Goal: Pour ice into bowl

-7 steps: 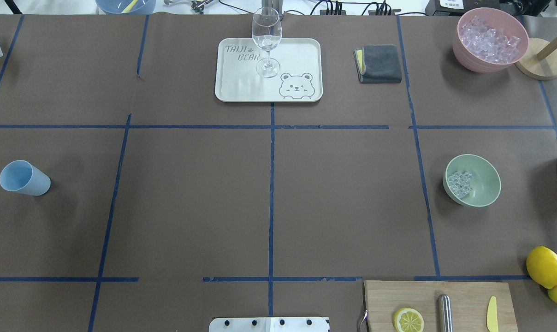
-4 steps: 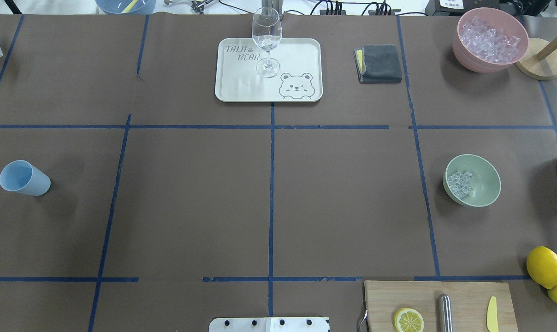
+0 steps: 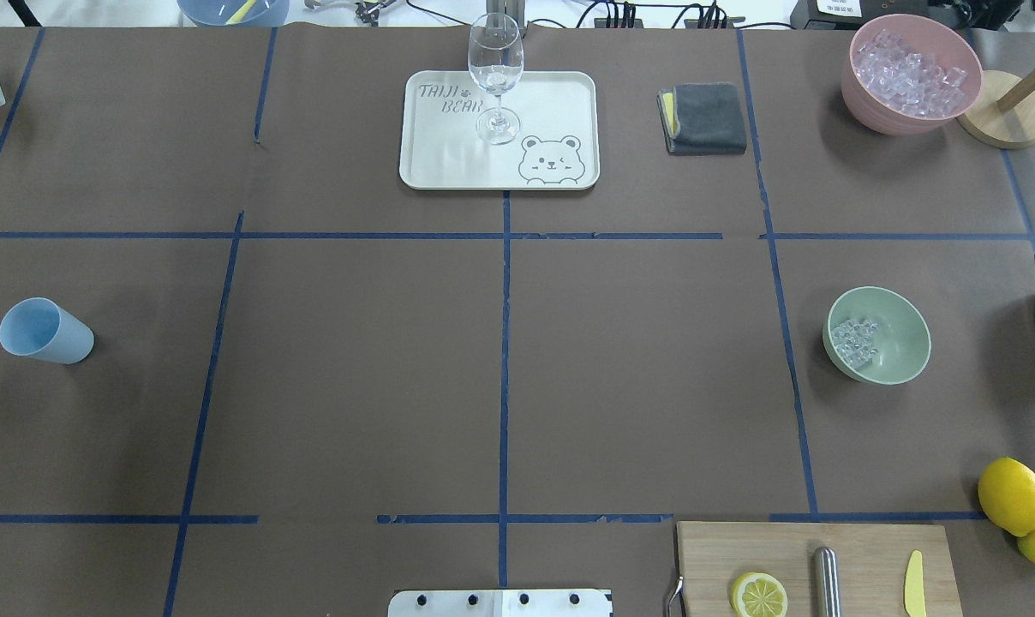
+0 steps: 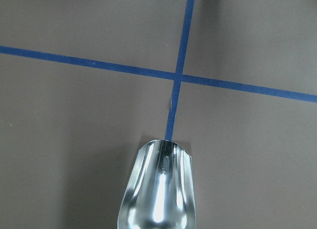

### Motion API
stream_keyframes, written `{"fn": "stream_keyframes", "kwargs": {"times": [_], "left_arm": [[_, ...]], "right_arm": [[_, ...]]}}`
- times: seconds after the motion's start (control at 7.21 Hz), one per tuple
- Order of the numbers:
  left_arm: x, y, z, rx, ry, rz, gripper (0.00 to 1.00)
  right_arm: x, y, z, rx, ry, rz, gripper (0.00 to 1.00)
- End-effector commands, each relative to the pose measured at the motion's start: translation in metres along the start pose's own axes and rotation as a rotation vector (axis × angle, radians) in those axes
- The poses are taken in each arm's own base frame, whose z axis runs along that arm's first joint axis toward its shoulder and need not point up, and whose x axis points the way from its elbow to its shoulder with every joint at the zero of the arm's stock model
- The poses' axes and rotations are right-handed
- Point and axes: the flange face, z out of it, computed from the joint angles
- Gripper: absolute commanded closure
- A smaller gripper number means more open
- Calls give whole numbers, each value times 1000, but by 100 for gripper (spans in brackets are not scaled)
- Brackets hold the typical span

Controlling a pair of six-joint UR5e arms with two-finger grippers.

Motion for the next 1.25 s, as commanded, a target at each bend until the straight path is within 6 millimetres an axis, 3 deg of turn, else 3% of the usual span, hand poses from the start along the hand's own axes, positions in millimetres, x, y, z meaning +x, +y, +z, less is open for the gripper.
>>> {"fn": "stream_keyframes", "kwargs": {"times": [0.0, 0.14, 0.28, 0.42, 0.83, 1.11], "left_arm": [[6, 25, -7, -45, -6, -49, 0], [11, 31, -11, -70, -7, -46, 0], [-2, 44, 0, -98, -11, 32, 0], [-2, 52, -2, -101, -21, 60, 0], [-13, 38, 10, -122, -48, 50, 0], [-14, 39, 12, -125, -47, 50, 0]], "right_arm": [[-9, -2, 1, -2, -6, -18, 0], [-11, 0, -1, 1, -9, -20, 0], [-14, -1, -3, 4, -9, -25, 0], [-12, 4, -2, 2, -9, -21, 0], [-20, 28, -4, 4, -52, -20, 0], [-20, 30, -4, 3, -40, -22, 0]]}}
